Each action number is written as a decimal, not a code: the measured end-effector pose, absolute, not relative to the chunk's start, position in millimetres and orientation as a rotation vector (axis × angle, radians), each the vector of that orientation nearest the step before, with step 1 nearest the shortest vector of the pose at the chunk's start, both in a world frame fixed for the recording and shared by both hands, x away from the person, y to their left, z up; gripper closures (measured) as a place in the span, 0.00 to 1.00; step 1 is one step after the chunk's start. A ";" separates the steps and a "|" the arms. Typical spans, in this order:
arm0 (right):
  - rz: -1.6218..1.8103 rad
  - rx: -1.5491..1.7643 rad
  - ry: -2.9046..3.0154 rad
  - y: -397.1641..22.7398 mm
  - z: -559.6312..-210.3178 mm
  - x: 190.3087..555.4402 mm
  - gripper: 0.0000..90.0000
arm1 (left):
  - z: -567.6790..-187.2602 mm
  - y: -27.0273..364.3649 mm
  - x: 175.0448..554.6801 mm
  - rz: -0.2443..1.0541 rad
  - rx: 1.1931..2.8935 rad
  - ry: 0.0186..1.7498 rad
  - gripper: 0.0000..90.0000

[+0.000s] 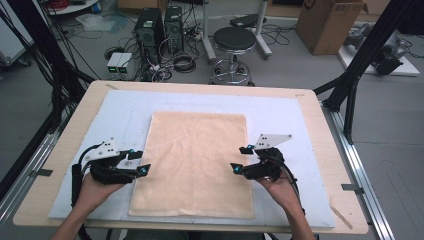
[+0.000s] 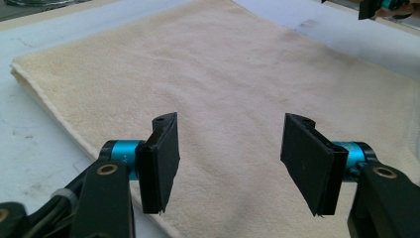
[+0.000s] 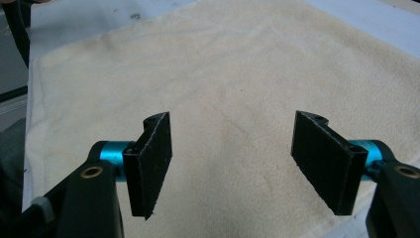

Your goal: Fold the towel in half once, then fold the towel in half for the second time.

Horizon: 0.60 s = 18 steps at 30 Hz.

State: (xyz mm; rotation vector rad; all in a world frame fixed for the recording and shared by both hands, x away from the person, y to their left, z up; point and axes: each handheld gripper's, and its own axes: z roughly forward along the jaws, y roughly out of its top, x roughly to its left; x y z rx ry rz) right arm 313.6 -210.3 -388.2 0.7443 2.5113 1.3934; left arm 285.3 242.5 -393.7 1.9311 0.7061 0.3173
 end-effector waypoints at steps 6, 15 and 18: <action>1.386 0.734 2.524 -202.5 -385.1 323.2 0.35 | -390.3 241.7 292.0 0.314 1.929 0.713 0.45; 1.376 0.777 2.518 -202.1 -381.9 350.8 0.35 | -379.7 240.5 321.2 0.339 1.926 0.736 0.46; 1.377 0.805 2.502 -205.7 -380.2 363.8 0.35 | -375.6 240.9 334.7 0.325 1.910 0.748 0.47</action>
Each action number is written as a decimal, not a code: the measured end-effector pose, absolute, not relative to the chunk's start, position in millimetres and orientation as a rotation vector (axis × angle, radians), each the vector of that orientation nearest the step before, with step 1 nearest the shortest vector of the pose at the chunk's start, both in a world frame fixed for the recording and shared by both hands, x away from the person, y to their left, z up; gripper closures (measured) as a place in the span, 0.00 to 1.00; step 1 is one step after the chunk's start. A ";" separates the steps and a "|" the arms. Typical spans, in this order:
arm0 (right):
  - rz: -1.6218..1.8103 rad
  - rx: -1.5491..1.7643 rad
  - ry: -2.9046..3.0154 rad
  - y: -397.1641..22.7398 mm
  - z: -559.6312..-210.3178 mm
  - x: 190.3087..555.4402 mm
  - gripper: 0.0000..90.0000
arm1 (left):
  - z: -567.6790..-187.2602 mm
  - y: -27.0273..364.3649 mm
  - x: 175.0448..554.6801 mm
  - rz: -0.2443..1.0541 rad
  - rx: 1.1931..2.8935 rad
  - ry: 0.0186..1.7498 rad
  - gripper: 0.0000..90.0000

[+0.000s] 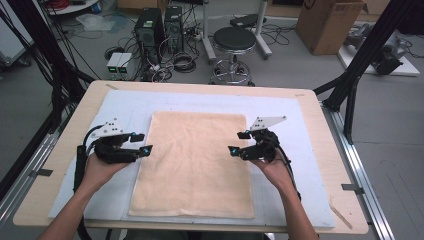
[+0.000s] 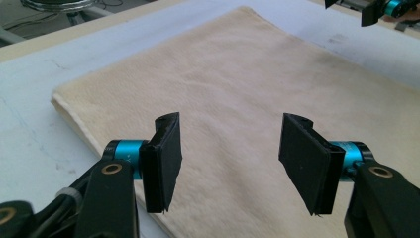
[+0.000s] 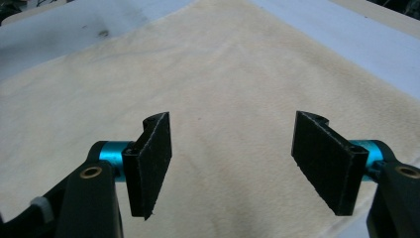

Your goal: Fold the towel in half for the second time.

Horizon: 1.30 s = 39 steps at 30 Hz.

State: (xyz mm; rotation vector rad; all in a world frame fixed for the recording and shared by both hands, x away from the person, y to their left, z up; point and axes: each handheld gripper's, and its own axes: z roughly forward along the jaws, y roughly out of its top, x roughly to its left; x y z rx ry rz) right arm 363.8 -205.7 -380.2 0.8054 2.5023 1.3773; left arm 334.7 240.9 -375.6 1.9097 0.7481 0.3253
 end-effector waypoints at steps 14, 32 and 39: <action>1.371 0.877 2.444 -220.8 -374.2 408.5 0.35 | -373.7 239.2 390.6 0.342 1.881 0.846 0.50; 1.268 1.025 2.409 -222.4 -377.0 474.3 0.43 | -375.0 229.6 462.7 0.400 1.896 0.955 0.54; 1.200 1.084 2.394 -220.5 -396.9 486.0 0.45 | -400.1 235.2 480.1 0.415 1.897 1.037 0.58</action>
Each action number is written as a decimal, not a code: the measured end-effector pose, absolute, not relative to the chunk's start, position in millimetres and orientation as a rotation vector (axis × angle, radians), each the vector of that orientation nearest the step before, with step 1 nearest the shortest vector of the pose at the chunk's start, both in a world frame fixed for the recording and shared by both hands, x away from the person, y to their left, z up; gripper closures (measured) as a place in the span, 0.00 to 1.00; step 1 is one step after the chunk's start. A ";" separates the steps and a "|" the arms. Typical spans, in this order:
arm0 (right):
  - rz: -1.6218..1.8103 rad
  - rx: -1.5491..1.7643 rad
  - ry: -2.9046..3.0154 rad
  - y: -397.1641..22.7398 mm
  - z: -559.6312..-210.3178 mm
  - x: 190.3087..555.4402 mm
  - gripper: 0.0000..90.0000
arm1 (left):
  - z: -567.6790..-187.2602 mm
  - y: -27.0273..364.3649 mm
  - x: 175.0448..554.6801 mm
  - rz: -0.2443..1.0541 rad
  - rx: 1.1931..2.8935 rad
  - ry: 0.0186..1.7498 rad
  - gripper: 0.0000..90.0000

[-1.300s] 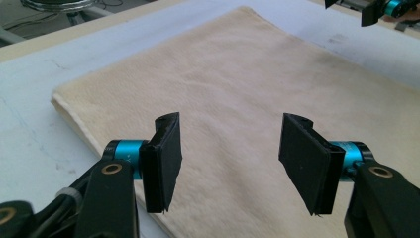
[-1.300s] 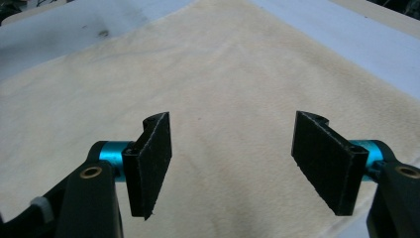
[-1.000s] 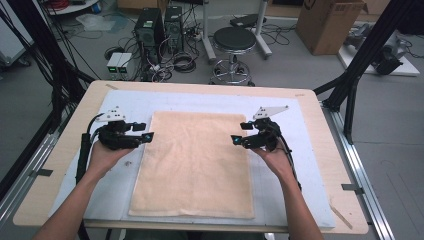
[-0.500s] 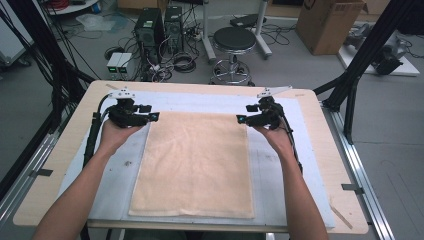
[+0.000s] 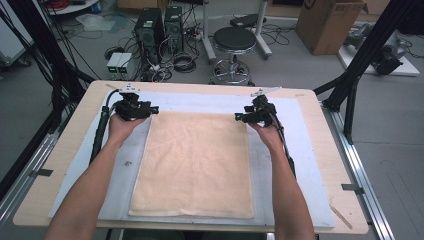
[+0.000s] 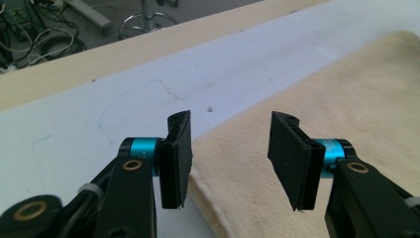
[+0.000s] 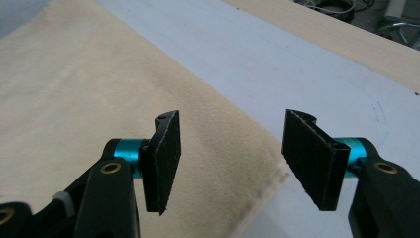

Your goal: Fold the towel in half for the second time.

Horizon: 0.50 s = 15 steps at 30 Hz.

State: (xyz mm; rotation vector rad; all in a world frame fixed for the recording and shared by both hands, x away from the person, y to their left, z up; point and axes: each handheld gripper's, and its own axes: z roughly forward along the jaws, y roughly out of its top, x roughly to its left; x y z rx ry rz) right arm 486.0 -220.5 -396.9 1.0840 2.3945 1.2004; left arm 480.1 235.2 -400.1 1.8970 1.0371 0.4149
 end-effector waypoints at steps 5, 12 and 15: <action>1.154 1.125 2.416 -217.6 -411.9 493.1 0.47 | -411.9 232.9 486.9 0.465 1.902 1.070 0.59; 1.099 1.203 2.402 -215.1 -424.8 498.3 0.50 | -429.4 225.0 496.3 0.482 1.922 1.114 0.63; 1.080 1.248 2.411 -214.8 -430.1 499.9 0.52 | -438.2 221.0 499.1 0.449 1.950 1.149 0.63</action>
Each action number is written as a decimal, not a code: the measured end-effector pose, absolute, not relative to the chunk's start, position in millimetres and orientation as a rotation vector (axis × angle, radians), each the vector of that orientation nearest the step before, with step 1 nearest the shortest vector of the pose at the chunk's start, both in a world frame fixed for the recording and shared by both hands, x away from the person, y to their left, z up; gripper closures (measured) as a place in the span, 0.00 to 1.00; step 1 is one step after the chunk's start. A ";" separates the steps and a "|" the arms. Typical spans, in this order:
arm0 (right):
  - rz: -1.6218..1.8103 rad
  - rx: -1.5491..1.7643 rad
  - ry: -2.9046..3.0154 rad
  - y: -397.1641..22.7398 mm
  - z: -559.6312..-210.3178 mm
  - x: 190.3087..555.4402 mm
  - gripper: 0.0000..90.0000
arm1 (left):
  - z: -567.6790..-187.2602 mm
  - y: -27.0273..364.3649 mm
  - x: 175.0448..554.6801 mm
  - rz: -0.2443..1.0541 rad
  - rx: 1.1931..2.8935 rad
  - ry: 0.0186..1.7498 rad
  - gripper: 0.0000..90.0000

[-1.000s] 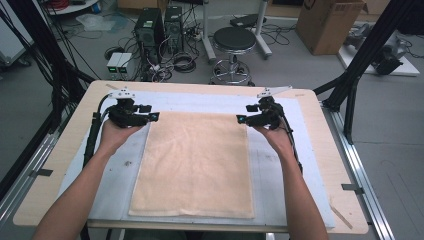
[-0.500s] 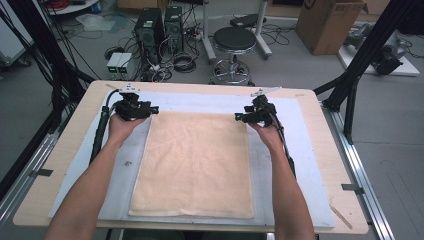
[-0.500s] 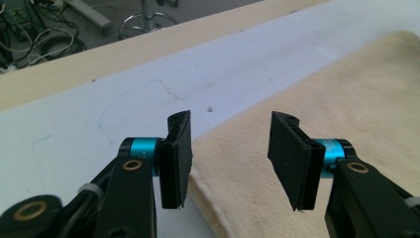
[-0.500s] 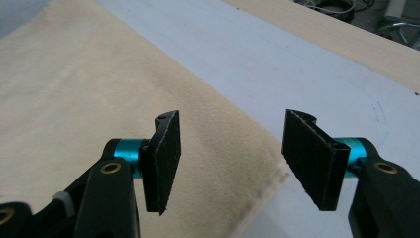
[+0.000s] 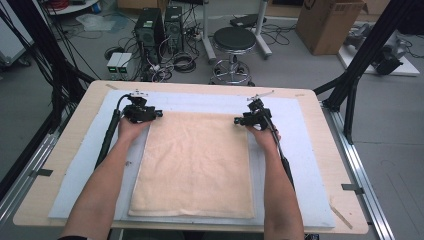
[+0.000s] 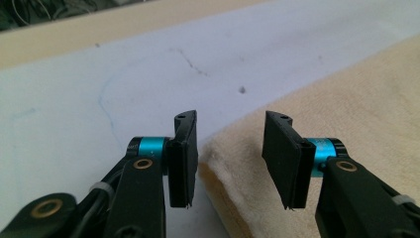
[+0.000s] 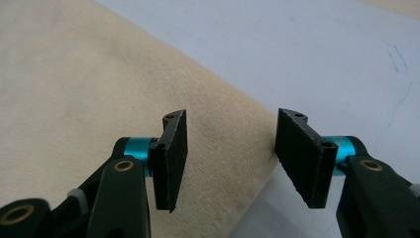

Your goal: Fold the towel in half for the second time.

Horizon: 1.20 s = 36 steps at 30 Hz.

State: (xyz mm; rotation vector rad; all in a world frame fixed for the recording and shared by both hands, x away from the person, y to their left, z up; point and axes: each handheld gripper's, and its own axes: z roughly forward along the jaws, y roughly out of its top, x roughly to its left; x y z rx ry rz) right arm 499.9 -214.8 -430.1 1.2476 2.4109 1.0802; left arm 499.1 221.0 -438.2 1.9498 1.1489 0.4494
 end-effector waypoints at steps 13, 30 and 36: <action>1.118 1.318 2.447 -218.3 -430.9 499.7 0.94 | -437.8 218.0 497.8 0.430 1.940 1.205 0.94; 1.217 1.192 2.325 -240.5 -369.6 499.8 0.96 | -375.4 208.7 506.6 0.578 1.897 1.039 0.95; 1.253 1.190 2.300 -240.9 -360.1 501.6 0.96 | -370.8 213.7 503.9 0.582 1.894 1.029 0.95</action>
